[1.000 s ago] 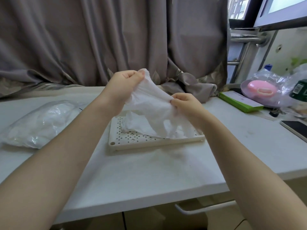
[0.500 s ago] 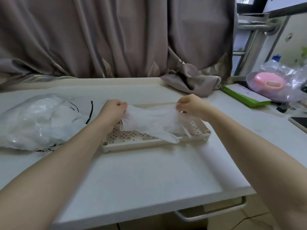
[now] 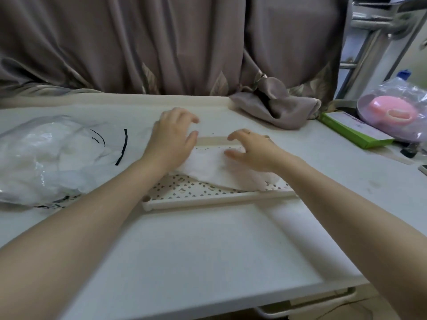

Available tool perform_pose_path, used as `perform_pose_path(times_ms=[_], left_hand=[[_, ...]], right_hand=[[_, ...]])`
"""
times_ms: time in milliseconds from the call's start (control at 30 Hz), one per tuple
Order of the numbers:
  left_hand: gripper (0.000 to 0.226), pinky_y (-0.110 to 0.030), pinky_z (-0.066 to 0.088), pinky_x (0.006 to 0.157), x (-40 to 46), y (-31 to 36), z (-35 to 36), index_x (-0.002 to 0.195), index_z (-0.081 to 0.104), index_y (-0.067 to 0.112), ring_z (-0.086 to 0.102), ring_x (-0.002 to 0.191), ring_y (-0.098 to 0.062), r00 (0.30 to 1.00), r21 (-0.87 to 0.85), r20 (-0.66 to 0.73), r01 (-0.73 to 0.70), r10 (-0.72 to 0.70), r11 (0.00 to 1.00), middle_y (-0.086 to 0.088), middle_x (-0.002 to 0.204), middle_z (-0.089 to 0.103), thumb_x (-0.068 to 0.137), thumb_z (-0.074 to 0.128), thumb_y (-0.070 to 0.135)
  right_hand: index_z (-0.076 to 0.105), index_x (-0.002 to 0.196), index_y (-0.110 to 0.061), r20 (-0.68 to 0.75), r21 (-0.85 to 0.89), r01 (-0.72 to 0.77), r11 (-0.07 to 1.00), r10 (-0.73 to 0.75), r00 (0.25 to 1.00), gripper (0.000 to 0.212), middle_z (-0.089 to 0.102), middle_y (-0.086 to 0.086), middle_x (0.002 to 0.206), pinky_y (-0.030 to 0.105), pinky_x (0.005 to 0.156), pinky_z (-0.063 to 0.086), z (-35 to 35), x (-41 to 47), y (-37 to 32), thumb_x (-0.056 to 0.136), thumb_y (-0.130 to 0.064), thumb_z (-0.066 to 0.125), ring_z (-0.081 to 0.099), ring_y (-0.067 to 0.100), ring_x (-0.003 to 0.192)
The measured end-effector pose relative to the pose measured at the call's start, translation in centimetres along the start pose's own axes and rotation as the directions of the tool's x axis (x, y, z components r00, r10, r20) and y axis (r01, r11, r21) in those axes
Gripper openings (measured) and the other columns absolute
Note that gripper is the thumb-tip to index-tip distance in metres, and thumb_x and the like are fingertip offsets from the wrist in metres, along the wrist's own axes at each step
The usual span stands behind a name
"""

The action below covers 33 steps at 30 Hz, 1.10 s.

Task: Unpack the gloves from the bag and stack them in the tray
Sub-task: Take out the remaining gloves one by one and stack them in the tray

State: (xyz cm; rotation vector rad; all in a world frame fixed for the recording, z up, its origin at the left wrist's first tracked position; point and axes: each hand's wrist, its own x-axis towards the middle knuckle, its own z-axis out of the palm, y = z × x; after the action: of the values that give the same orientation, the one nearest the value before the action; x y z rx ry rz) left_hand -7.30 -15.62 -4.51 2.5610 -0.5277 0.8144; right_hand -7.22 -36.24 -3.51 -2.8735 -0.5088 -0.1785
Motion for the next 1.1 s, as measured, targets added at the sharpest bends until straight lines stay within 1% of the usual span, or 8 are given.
perform_pose_path(times_ms=[67,133,233,400,500,600,767,1100], left_hand=[[0.029,-0.04,0.038,0.096,-0.1,0.9,0.2,0.111,0.064,0.012,0.05,0.114,-0.028,0.949,-0.08,0.252,-0.172,0.187,0.982,-0.007,0.12,0.057,0.093,0.046,0.026],[0.038,-0.034,0.032,0.105,-0.7,1.2,0.7,0.126,0.056,0.019,0.042,0.127,-0.02,0.803,0.014,0.588,-0.135,0.101,0.991,0.0,0.138,0.046,0.095,0.045,0.038],[0.071,-0.031,0.016,0.114,-1.7,0.1,1.1,0.148,0.02,0.024,0.015,0.143,-0.014,0.686,0.204,0.723,-0.098,-0.083,0.974,0.007,0.157,0.012,0.09,0.035,0.061],[0.079,-0.034,0.012,0.118,-2.4,-1.3,0.5,0.15,0.007,0.017,0.006,0.145,-0.015,0.676,0.275,0.714,-0.031,-0.182,0.961,0.001,0.158,0.003,0.09,0.027,0.064],[0.059,-0.033,0.019,0.114,-2.8,-0.1,-0.9,0.146,0.027,0.015,0.022,0.141,-0.018,0.836,0.094,0.542,0.046,-0.09,0.995,-0.002,0.154,0.026,0.097,0.031,0.047],[0.035,-0.036,0.039,0.098,-3.7,0.2,-3.9,0.128,0.052,0.016,0.048,0.118,-0.021,0.966,-0.017,0.252,0.056,-0.05,0.998,-0.002,0.127,0.056,0.1,0.034,0.026],[0.035,-0.04,0.045,0.089,-6.2,-3.4,-8.8,0.114,0.062,0.014,0.059,0.098,-0.028,0.992,-0.046,0.026,0.125,-0.124,0.991,-0.002,0.101,0.069,0.092,0.035,0.013],[0.026,-0.018,0.036,0.084,-9.4,-10.0,-10.2,0.114,0.062,0.011,0.057,0.098,-0.012,0.943,-0.182,0.119,0.33,-0.312,0.926,-0.003,0.113,0.064,0.089,0.056,0.007]], right_hand=[[0.024,0.147,-0.016,0.224,-0.083,0.039,0.996,-0.02,0.974,0.077,0.025,0.001,0.154,0.036,0.113,0.019,0.5,-1.1,-1.0,0.087,-0.058,0.048,0.025,0.021,0.14],[0.007,0.15,-0.018,0.361,-0.153,0.012,0.988,0.045,0.931,0.098,0.009,-0.001,0.158,0.039,0.118,0.009,1.1,-1.9,-1.0,0.079,-0.07,0.048,0.01,0.019,0.145],[-0.004,0.15,-0.02,0.44,-0.143,-0.091,0.986,0.145,0.886,0.112,-0.007,-0.005,0.159,0.044,0.118,0.005,1.7,-2.5,0.2,0.07,-0.079,0.047,-0.004,0.017,0.146],[0.006,0.151,-0.025,0.455,-0.104,-0.23,0.968,0.252,0.854,0.095,-0.008,-0.002,0.159,0.048,0.117,-0.003,1.1,-2.6,0.4,0.077,-0.08,0.027,-0.01,0.015,0.146],[0.029,0.144,-0.032,0.258,-0.012,-0.172,0.985,0.17,0.951,0.058,0.014,0.007,0.157,0.048,0.116,0.002,0.0,-2.2,-2.3,0.095,-0.056,0.011,0.005,0.02,0.146],[0.058,0.103,-0.023,-0.056,0.249,-0.002,0.968,0.016,0.998,0.037,0.054,0.001,0.114,0.031,0.091,0.031,-0.6,-1.8,-6.9,0.099,-0.044,0.028,0.044,0.021,0.113],[0.063,0.105,-0.009,-0.213,0.332,0.18,0.926,-0.112,0.971,0.029,0.059,0.004,0.109,0.022,0.071,0.03,0.9,-0.5,-14.1,0.099,-0.019,0.037,0.051,0.016,0.096],[0.052,0.081,-0.012,0.152,0.158,-0.032,0.987,0.008,0.988,0.025,0.055,0.007,0.093,0.031,0.073,0.04,7.0,3.3,-21.3,0.093,-0.034,0.052,0.051,0.026,0.087]])
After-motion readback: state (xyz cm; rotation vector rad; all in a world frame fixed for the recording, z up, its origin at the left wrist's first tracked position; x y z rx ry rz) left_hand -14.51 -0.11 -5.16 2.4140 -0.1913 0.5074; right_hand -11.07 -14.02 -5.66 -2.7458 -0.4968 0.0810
